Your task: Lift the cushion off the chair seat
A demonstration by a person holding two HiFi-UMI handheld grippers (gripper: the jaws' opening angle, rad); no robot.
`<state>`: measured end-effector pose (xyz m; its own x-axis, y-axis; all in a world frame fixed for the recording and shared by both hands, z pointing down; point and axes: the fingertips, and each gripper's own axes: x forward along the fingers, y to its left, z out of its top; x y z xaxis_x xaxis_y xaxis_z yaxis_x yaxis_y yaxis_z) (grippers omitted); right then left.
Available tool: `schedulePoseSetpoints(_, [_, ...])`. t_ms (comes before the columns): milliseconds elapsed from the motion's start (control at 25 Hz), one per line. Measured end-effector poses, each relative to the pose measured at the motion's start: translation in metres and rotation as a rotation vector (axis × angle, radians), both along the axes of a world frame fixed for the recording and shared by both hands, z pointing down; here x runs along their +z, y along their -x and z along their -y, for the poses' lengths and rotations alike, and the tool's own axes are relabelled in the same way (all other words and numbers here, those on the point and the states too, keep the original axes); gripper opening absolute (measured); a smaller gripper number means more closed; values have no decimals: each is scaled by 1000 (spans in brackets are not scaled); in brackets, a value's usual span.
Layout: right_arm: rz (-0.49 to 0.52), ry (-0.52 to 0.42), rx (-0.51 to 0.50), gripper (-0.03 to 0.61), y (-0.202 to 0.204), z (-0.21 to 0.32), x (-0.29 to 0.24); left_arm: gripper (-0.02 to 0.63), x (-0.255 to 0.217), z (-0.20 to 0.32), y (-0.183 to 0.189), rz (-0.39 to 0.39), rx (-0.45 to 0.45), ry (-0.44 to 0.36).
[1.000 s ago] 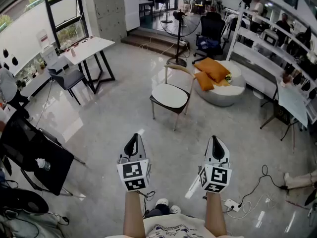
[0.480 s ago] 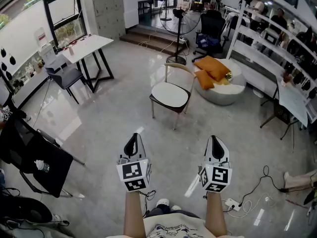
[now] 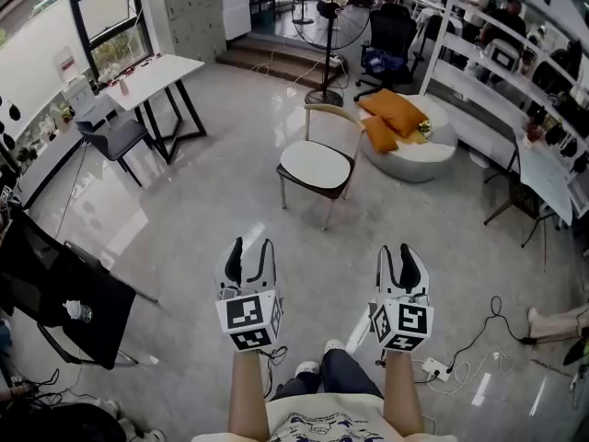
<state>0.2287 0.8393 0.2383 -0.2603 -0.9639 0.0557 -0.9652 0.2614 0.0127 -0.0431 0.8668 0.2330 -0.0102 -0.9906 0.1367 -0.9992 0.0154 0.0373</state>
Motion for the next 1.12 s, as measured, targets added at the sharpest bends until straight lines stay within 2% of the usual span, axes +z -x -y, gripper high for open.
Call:
schedulePoseSetpoints(240, [-3, 19, -2, 186, -1, 37, 10, 207, 10, 33, 1, 2, -4, 17])
schedulePoseSetpoints(440, [-1, 22, -14, 187, 0, 96, 15, 207, 15, 86, 8, 0, -32, 19])
schedulePoseSetpoints(880, [8, 14, -45, 187, -4, 282, 6, 209, 9, 257, 10, 5, -83, 18])
schedulePoseSetpoints(1120, [8, 5, -59, 187, -15, 385, 1, 209, 3, 354, -1, 12, -99, 10])
